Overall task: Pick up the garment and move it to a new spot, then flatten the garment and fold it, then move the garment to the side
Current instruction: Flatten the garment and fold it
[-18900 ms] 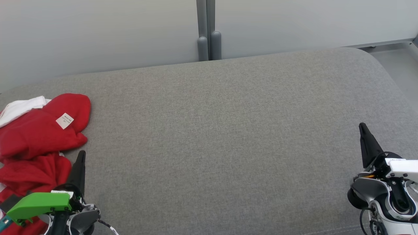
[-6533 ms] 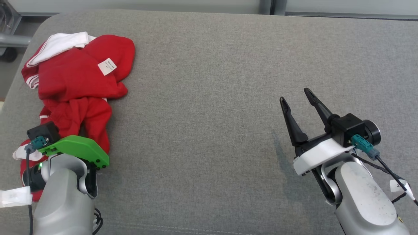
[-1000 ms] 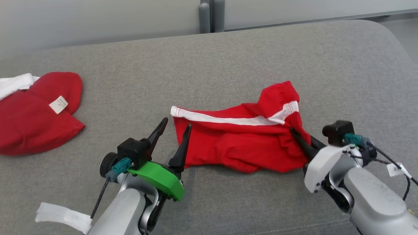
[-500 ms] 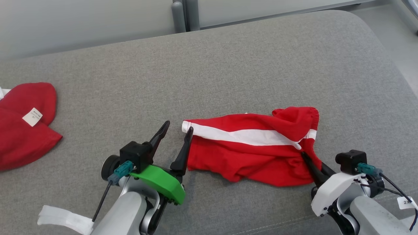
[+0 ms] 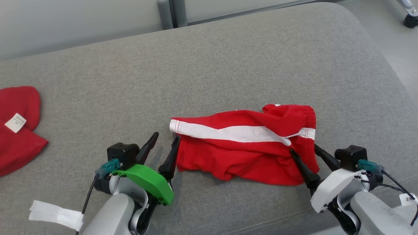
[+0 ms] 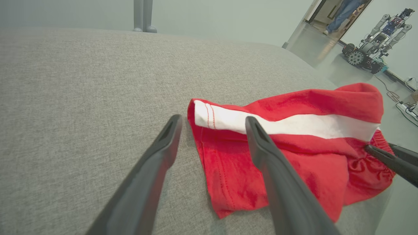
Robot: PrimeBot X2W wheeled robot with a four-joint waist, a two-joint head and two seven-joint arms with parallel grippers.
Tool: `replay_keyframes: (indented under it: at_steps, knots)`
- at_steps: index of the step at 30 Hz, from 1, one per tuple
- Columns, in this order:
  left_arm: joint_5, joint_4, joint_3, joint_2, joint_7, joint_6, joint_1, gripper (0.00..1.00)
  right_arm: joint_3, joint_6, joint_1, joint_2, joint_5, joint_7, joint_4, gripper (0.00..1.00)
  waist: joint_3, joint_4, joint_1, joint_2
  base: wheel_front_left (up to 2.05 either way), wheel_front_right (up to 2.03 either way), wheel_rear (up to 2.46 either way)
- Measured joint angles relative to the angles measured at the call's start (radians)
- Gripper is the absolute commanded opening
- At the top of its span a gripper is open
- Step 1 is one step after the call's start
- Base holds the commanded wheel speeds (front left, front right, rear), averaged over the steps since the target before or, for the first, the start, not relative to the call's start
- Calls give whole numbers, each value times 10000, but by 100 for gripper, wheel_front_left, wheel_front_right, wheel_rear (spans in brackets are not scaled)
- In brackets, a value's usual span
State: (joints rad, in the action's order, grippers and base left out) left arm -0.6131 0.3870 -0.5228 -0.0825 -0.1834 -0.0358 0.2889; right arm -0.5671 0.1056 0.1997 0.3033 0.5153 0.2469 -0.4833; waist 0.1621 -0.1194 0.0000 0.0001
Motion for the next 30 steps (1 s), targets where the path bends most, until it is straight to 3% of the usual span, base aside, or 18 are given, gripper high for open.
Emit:
replay_keyframes:
  at_steps: [16, 30]
  knots:
    - [-558, 1028, 372, -119, 738, -182, 789, 100, 959, 81, 68, 173, 40, 29, 1087, 100, 389, -1095, 0, 0, 0, 0, 0]
    - [-518, 1467, 140, -54, 874, -353, 1244, 96, 1532, 82, -51, 278, -238, 35, 1490, 100, 478, -983, 0, 0, 0, 0, 0]
